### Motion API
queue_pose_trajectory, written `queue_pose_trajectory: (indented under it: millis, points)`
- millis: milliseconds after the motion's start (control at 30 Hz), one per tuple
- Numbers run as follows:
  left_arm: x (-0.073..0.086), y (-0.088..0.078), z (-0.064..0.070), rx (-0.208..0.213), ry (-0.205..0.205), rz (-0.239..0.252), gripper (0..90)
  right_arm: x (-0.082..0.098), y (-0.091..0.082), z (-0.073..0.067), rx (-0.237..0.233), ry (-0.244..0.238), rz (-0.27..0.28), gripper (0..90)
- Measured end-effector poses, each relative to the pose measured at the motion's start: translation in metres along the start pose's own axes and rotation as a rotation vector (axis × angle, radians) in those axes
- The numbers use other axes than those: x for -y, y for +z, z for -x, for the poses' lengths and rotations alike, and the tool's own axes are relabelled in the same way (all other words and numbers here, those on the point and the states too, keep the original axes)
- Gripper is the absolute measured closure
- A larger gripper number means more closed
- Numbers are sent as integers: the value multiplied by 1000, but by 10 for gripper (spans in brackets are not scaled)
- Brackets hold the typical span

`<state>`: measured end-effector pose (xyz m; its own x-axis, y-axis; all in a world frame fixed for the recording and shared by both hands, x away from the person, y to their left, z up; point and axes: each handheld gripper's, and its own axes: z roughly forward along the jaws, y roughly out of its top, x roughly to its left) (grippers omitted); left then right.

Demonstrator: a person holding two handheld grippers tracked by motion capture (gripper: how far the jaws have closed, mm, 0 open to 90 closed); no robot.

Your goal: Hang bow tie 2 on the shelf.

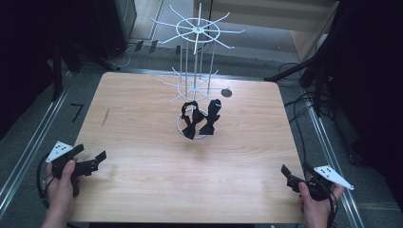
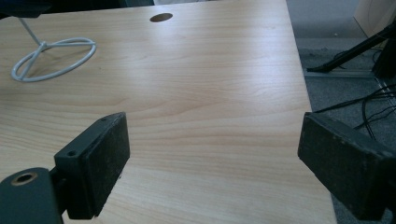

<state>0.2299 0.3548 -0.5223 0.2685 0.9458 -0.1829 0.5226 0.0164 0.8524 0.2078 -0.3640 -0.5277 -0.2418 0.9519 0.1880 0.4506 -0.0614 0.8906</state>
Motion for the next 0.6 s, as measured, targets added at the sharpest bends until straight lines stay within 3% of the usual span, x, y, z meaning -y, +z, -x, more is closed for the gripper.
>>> queue_pose_trajectory:
  millis: [233,600]
  points:
    - [0,0,0,0,1,1,16,8,-1,12,3,36,-17,122]
    - [0,0,0,-2,1,0,16,17,10,12,-28,5,-79,124]
